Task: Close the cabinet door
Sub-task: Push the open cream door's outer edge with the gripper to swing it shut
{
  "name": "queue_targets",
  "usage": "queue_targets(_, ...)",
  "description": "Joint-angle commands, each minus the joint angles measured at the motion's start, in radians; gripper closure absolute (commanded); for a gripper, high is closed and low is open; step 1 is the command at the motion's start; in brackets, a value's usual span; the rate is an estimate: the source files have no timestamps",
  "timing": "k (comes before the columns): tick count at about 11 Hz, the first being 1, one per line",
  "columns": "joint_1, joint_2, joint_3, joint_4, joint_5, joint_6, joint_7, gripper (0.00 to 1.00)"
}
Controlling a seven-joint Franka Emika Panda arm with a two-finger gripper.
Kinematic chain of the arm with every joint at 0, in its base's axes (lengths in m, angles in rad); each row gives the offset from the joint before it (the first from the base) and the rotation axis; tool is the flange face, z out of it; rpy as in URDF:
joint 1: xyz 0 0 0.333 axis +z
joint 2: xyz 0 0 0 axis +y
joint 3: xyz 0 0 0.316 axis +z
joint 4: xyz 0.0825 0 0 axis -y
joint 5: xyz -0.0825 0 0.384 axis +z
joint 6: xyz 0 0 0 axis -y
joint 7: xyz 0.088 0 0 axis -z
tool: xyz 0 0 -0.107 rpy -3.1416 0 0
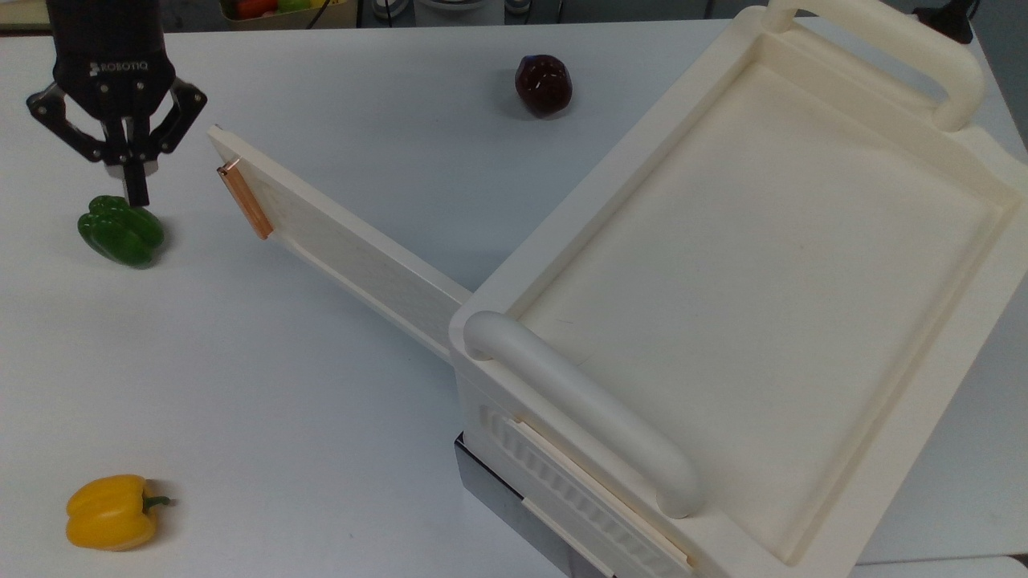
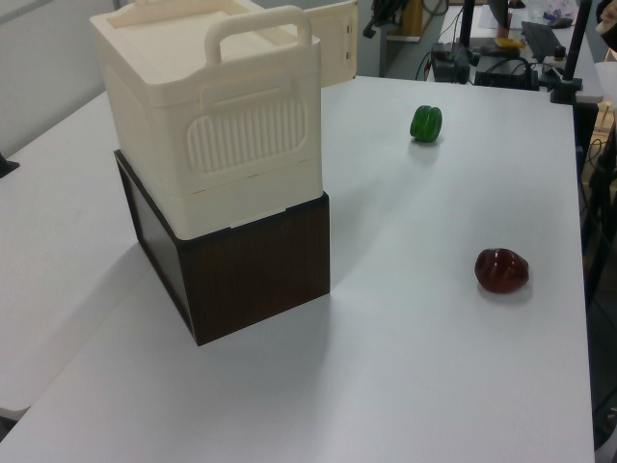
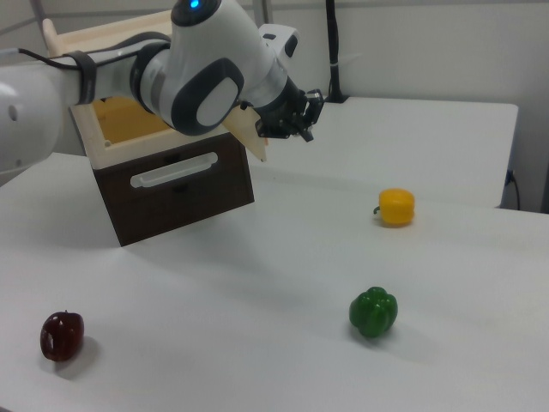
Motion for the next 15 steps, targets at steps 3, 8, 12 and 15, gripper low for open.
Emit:
queue_targets(3, 0.032, 0.015, 0.049, 0.014, 0.038, 0.088, -0.017, 1.00)
queue_targets(8, 0.078, -0.030, 0.055, -0.041, 0.049, -0.043, -0.034, 1.00)
queue_targets(12, 0.081, -0.086, 0.055, -0.036, 0.143, -0.297, -0.112, 1.00)
queue_targets(15, 0.138, -0.091, 0.060, -0.030, 0.161, -0.369, -0.062, 1.00)
